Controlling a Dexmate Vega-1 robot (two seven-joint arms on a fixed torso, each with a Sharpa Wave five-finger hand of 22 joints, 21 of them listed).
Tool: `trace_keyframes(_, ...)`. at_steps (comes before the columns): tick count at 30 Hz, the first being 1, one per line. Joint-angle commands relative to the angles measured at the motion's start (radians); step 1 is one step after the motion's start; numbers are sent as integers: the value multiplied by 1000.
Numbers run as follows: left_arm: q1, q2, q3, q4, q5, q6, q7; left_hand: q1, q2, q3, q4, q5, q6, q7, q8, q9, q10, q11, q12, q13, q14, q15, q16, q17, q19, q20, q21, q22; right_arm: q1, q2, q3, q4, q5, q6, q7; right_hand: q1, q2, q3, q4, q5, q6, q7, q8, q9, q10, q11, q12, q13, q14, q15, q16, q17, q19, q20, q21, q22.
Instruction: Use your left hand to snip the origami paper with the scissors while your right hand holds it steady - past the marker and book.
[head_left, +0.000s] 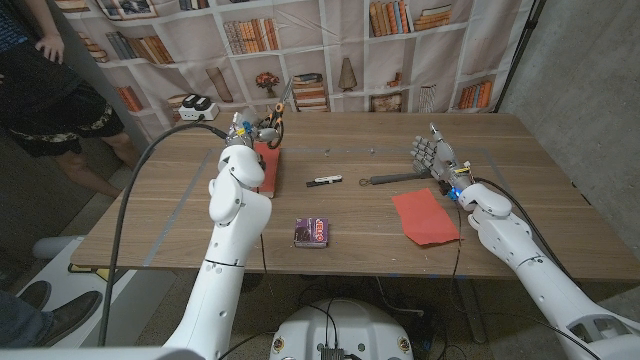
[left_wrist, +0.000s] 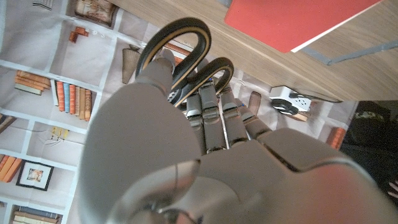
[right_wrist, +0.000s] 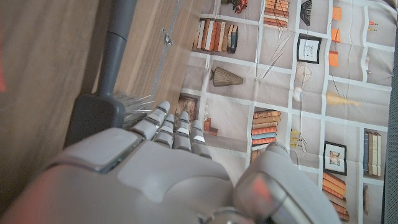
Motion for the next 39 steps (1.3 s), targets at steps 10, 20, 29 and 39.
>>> trace_keyframes(10, -112, 157, -38, 196, -604, -267, 69, -15, 52, 72, 73, 9, 62, -100, 11, 24, 154, -191, 28, 49, 198, -223, 7, 12, 18, 0, -2, 2, -69, -19, 22, -88, -73, 100, -116, 1, 8, 1, -5, -3, 24, -5, 9, 4, 31, -3, 9, 5, 9, -2, 7, 3, 2, -4, 7, 5)
trace_keyframes(20, -160, 218, 22, 346, -752, -494, 139, -32, 49, 74, 85, 10, 58, -125, 20, 40, 139, -212, 40, 81, 197, -249, 5, 19, 21, -1, -4, 2, -105, -40, 31, -146, -126, 152, -167, 4, 9, 1, -8, -2, 34, -8, 12, 4, 40, -5, 12, 5, 19, -12, 9, 3, 5, -7, 8, 5)
trace_keyframes(29, -210, 241, 83, 428, -818, -577, 190, -47, 44, 76, 95, 11, 59, -135, 29, 50, 138, -224, 51, 104, 207, -267, 8, 22, 23, -5, -5, 1, -100, -43, 27, -133, -130, 176, -160, 6, 9, 2, -10, -2, 37, -9, 12, 4, 43, -4, 12, 5, 20, -13, 9, 3, 6, -8, 8, 5)
trace_keyframes(39, -230, 266, 111, 477, -873, -667, 237, -56, 41, 83, 101, 13, 58, -143, 34, 54, 138, -231, 63, 128, 213, -276, 8, 24, 28, -10, -6, 1, -93, -47, 16, -145, -178, 188, -191, 8, 9, 2, -12, -2, 38, -9, 11, 4, 43, -6, 12, 5, 20, -12, 8, 2, 6, -9, 8, 5)
